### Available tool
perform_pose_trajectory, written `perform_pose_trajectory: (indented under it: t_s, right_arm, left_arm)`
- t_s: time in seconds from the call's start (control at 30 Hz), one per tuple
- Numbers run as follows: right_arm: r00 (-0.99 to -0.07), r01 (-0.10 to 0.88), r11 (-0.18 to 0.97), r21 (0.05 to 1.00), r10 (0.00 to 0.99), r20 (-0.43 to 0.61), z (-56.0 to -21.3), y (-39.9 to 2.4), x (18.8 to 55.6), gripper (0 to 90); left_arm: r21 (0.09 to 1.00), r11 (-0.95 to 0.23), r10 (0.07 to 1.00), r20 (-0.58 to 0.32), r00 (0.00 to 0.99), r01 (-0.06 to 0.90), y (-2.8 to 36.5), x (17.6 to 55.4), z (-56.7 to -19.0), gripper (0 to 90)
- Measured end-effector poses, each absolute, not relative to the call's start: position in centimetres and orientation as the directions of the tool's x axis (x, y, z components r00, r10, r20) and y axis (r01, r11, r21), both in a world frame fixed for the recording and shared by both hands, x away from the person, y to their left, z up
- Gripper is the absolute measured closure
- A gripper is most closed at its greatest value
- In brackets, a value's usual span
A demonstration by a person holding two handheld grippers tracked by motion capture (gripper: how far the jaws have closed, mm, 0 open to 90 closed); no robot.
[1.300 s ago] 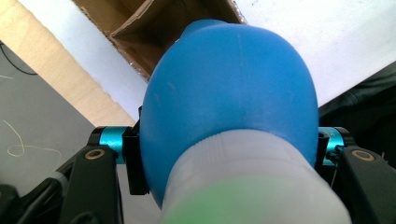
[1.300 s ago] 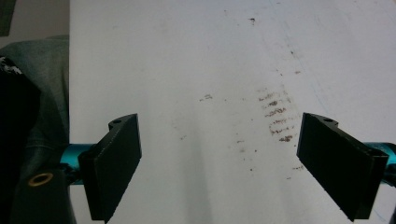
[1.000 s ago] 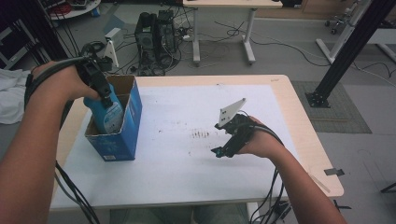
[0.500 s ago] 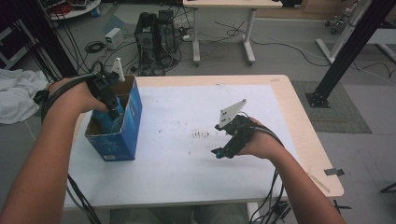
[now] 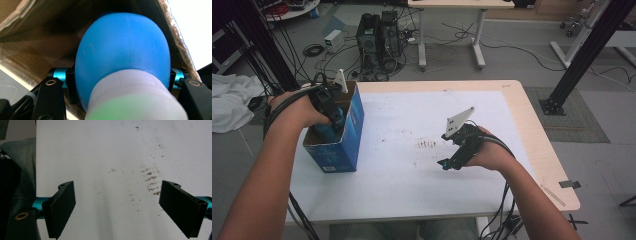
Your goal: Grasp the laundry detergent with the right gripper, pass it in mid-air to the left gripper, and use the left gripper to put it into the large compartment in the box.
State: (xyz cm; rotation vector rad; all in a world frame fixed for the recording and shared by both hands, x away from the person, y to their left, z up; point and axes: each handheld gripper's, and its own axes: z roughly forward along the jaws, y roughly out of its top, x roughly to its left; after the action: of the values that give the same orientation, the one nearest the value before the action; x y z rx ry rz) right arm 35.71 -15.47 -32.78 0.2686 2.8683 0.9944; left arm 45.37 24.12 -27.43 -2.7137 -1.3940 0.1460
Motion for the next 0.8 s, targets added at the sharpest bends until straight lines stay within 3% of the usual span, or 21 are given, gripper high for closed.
perform_pose_trajectory:
  t_s: [0.8]
  right_arm:
    - [-0.98, 0.135, 0.764, 0.631, 0.198, -0.029, -32.8, -15.7, 35.6, 13.0]
  left_arm:
    - [-0.084, -0.586, 0.808, 0.0, 0.589, 0.806, 24.1, 45.3, -28.7, 35.7]
